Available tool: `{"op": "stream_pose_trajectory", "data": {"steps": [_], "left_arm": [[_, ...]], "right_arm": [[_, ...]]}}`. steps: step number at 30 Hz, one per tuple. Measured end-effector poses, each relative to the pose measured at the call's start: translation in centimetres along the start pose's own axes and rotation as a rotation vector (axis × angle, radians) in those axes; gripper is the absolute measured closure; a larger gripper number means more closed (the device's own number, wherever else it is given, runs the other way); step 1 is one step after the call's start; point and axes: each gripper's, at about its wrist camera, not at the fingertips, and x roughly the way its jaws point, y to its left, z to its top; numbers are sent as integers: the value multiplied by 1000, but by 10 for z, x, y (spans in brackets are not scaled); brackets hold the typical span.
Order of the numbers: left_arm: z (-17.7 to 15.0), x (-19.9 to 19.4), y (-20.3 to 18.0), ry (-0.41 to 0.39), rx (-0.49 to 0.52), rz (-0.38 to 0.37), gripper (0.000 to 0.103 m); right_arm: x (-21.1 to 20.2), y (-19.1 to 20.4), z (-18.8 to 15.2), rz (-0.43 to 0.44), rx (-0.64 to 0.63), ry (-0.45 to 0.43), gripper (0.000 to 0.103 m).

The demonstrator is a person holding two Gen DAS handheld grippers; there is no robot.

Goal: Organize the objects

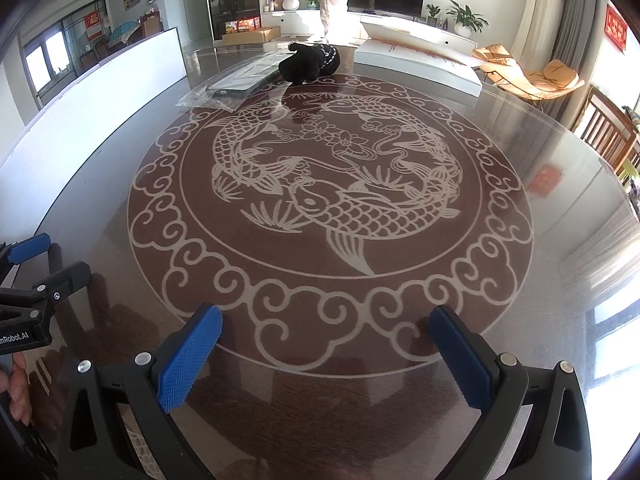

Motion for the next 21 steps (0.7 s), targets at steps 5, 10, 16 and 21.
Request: {"op": "stream_pose_trajectory", "data": {"steps": [5,10,16,21], "left_arm": [[75,6,-9,-30,120,-19,0],[167,41,-2,-7,106,-38,0],[227,99,-15,55,159,2,0],[247,133,-21,63,93,-72,0]], "right_arm": [[-1,-12,-4,13,11,-27,0],[0,-12,-4,16,12,-27,0],[0,-12,-4,16,12,-27,0],[0,-12,-4,16,12,-27,0]]}}
